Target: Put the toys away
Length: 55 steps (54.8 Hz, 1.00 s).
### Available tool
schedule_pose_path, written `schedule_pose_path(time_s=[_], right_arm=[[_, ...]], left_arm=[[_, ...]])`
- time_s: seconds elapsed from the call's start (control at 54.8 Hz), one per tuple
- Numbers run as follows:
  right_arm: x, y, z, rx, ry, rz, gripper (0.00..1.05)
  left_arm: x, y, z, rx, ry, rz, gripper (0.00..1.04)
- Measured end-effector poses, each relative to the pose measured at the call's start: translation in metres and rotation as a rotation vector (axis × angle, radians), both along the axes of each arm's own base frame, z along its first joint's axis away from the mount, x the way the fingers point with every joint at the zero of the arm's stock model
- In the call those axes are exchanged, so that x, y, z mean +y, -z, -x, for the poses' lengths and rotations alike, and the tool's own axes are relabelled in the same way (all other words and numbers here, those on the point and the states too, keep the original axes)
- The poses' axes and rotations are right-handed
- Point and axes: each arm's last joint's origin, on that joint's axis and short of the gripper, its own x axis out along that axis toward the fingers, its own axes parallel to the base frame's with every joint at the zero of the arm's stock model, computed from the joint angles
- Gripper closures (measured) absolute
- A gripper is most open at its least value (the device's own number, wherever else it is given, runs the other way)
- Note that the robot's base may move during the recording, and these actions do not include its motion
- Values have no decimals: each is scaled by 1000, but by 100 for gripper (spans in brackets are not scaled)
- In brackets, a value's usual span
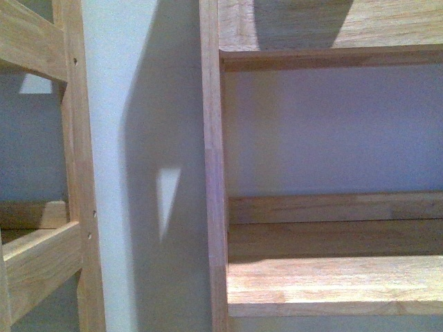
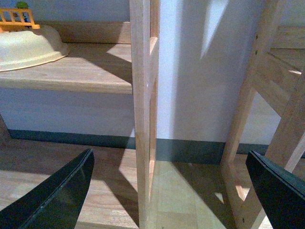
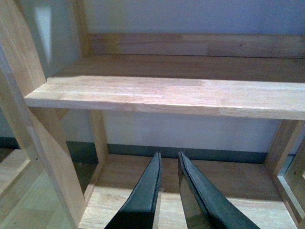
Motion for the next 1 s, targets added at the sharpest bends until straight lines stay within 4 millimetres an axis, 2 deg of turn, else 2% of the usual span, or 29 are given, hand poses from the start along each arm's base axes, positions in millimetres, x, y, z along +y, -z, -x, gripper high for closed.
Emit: schedule_pose_path(time_s=[0.183,0.548,0.621,0.84,1.004], right_arm=[[-11,5,0,-1,18,1,86],[-11,15,0,1,14,1,86],[-11,22,0,0,14,1,86],[-11,22,1,-7,14,0,86],[-11,22,1,-7,15,1,62]], left_arm=[[0,0,0,0,0,0,6],[0,0,0,0,0,0,6],[0,0,0,0,0,0,6],[0,0,0,0,0,0,6],[0,0,0,0,0,0,6]])
